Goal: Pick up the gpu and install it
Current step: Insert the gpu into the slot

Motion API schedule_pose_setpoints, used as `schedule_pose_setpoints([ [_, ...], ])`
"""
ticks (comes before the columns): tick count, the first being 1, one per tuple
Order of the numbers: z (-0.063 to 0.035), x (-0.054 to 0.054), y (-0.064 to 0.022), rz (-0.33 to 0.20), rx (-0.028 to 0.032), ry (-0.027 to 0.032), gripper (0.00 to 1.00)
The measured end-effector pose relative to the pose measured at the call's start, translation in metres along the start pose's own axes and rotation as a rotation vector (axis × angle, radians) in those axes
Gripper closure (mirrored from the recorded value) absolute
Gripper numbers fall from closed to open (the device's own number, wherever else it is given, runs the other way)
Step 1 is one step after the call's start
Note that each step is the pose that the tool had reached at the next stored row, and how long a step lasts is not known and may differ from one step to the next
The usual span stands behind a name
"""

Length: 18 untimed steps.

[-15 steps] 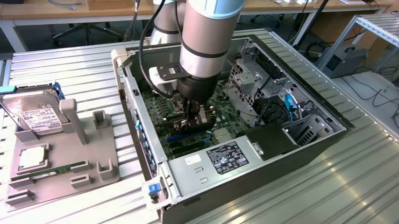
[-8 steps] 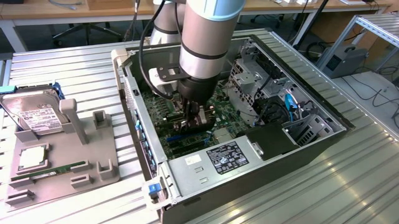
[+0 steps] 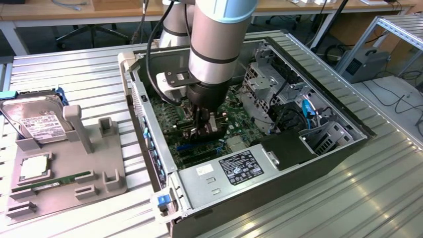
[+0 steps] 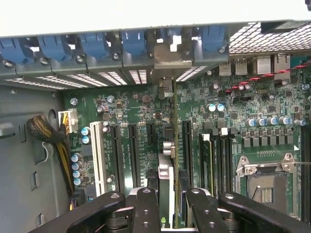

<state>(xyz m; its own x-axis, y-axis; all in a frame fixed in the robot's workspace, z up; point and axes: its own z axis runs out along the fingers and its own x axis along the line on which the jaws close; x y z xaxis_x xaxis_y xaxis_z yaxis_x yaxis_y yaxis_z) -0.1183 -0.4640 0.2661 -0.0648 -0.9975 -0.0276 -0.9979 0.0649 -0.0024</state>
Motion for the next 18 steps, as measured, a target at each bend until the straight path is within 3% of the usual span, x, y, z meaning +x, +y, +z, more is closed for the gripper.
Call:
schedule_pose_setpoints([
  [11, -0.0007, 0.0, 0.0014, -0.004, 0.0003, 0.0, 0.73],
  [12, -0.0006, -0.0042, 0.0016, -0.04, -0.0007, 0.0, 0.73],
  [14, 0.0004, -0.0022, 0.0017, -0.072, -0.0016, -0.0001, 0.73],
  [18, 0.0073, -0.0038, 0.0025, -0.066, -0.0015, 0.0002, 0.73],
])
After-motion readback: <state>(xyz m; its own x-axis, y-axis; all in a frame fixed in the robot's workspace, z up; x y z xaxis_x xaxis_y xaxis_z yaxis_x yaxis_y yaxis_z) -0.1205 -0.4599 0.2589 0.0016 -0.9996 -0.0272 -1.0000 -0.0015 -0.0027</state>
